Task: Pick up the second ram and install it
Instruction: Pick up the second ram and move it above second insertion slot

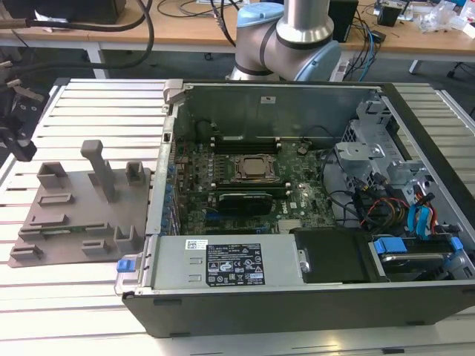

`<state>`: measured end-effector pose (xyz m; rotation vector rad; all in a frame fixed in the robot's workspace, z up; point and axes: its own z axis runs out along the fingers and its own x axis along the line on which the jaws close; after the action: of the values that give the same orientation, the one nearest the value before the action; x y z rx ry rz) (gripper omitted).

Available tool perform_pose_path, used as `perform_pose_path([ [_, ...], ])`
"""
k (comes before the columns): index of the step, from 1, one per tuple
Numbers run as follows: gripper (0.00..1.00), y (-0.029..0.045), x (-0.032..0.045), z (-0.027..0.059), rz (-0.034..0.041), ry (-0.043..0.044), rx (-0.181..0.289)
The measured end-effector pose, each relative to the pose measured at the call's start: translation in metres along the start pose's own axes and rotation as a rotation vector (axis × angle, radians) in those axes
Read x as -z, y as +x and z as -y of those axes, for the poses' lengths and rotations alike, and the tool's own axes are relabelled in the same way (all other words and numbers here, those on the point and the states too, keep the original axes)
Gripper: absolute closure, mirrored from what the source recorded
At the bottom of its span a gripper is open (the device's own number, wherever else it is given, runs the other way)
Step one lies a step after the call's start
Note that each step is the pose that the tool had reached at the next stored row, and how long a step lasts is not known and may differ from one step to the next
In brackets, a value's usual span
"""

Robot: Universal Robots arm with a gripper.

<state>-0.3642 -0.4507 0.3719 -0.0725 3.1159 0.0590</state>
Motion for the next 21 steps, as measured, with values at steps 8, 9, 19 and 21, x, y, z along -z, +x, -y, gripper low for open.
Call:
perform_pose_path([
  [8,0.90,0.0000,0.0000,0.0000,-0.0078,-0.0052,0.209],
  [9,0.90,0.0000,-0.0001,0.0000,-0.0087,-0.0059,0.235],
  [19,0.90,0.0000,0.0000,0.0000,-0.0171,-0.0115,0.458],
  [21,0.90,0.0000,-0.0001,0.0001,-0.0192,-0.0129,0.516],
])
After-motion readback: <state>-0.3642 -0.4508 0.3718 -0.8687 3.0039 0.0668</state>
